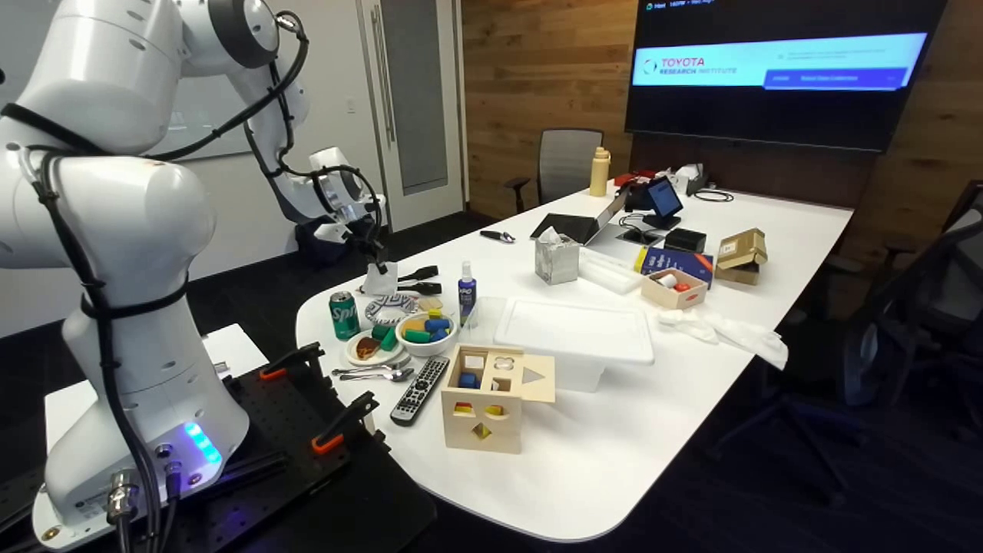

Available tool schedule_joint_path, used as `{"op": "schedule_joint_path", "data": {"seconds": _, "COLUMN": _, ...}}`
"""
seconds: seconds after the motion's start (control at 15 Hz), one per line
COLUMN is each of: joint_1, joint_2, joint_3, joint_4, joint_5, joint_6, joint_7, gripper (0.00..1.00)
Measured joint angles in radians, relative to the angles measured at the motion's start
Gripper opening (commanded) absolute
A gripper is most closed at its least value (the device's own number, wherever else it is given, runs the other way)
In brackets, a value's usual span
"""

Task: Use the napkin to wipe the plate

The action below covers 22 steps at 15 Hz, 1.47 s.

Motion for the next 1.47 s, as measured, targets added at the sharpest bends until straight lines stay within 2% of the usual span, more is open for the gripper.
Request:
{"op": "schedule_joint_path", "data": {"seconds": 0.2, "joint_1": 0.007, "joint_2": -0.049, "joint_3": 0.023, "joint_4": -0.038, "joint_5": -0.028, "joint_6": 0.071, "joint_7": -0.098, "gripper": 0.00}}
{"op": "schedule_joint_path", "data": {"seconds": 0.4, "joint_1": -0.009, "joint_2": -0.049, "joint_3": 0.081, "joint_4": -0.035, "joint_5": -0.009, "joint_6": 0.126, "joint_7": -0.246, "gripper": 0.00}}
{"op": "schedule_joint_path", "data": {"seconds": 0.73, "joint_1": -0.145, "joint_2": 0.011, "joint_3": 0.276, "joint_4": -0.017, "joint_5": 0.169, "joint_6": 0.123, "joint_7": -0.606, "gripper": 0.00}}
{"op": "schedule_joint_path", "data": {"seconds": 0.93, "joint_1": -0.199, "joint_2": 0.060, "joint_3": 0.325, "joint_4": 0.013, "joint_5": 0.217, "joint_6": 0.077, "joint_7": -0.723, "gripper": 0.00}}
{"op": "schedule_joint_path", "data": {"seconds": 1.0, "joint_1": -0.202, "joint_2": 0.075, "joint_3": 0.322, "joint_4": 0.028, "joint_5": 0.217, "joint_6": 0.054, "joint_7": -0.729, "gripper": 0.27}}
{"op": "schedule_joint_path", "data": {"seconds": 1.13, "joint_1": -0.205, "joint_2": 0.100, "joint_3": 0.316, "joint_4": 0.060, "joint_5": 0.217, "joint_6": 0.001, "joint_7": -0.738, "gripper": 0.34}}
{"op": "schedule_joint_path", "data": {"seconds": 1.47, "joint_1": -0.252, "joint_2": 0.155, "joint_3": 0.373, "joint_4": 0.153, "joint_5": 0.227, "joint_6": -0.181, "joint_7": -0.872, "gripper": 0.71}}
